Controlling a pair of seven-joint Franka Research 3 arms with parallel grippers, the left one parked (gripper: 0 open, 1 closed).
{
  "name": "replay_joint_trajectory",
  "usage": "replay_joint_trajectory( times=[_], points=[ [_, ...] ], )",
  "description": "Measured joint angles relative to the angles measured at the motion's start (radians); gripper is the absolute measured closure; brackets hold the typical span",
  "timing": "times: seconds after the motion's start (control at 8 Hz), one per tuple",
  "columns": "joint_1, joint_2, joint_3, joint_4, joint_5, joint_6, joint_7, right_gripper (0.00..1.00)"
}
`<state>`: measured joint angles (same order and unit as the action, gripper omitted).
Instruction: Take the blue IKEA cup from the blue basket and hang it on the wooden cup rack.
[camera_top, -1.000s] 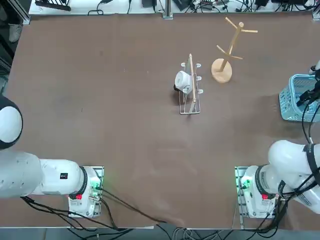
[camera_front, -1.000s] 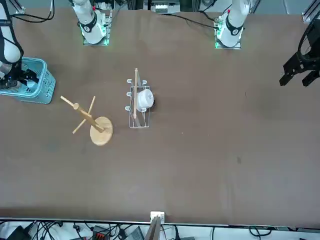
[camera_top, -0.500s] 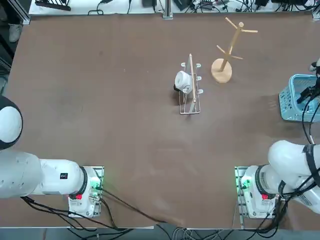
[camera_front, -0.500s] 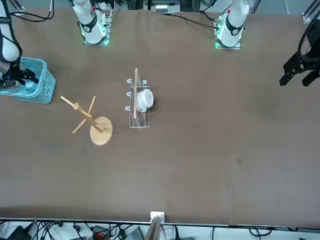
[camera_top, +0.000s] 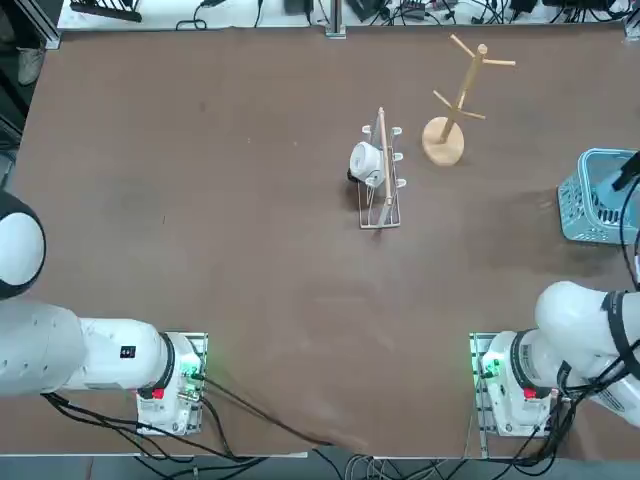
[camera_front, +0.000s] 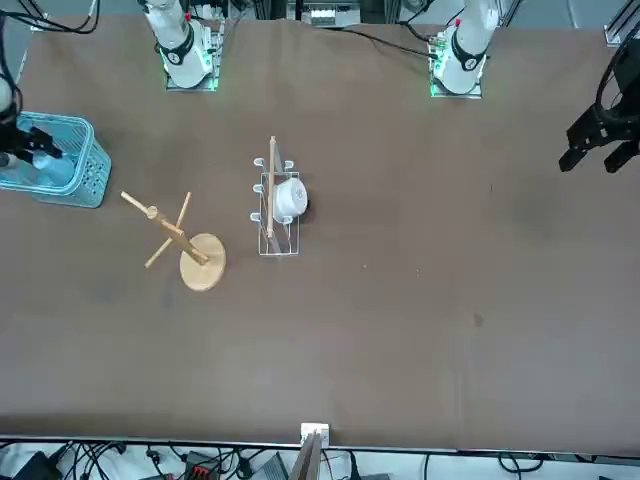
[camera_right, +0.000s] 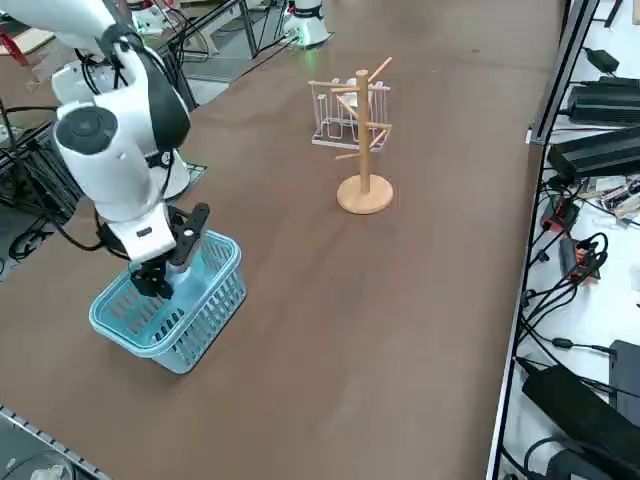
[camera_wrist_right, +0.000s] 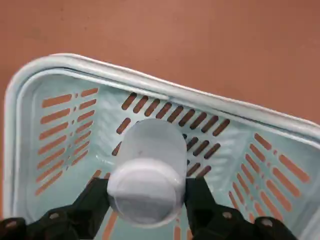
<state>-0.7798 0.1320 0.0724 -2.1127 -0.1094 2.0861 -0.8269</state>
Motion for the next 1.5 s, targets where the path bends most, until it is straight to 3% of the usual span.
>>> replay_joint_trajectory(
  times=[0.5, 0.75, 1.5],
  points=[
    [0.042, -0.005, 0.005, 0.237, 0.002, -0.247, -0.002, 0.15],
    [0.083, -0.009, 0.006, 0.343, 0.049, -0.363, -0.002, 0.15],
    [0.184, -0.012, 0.009, 0.628, 0.453, -0.709, 0.046, 0.15]
  ],
)
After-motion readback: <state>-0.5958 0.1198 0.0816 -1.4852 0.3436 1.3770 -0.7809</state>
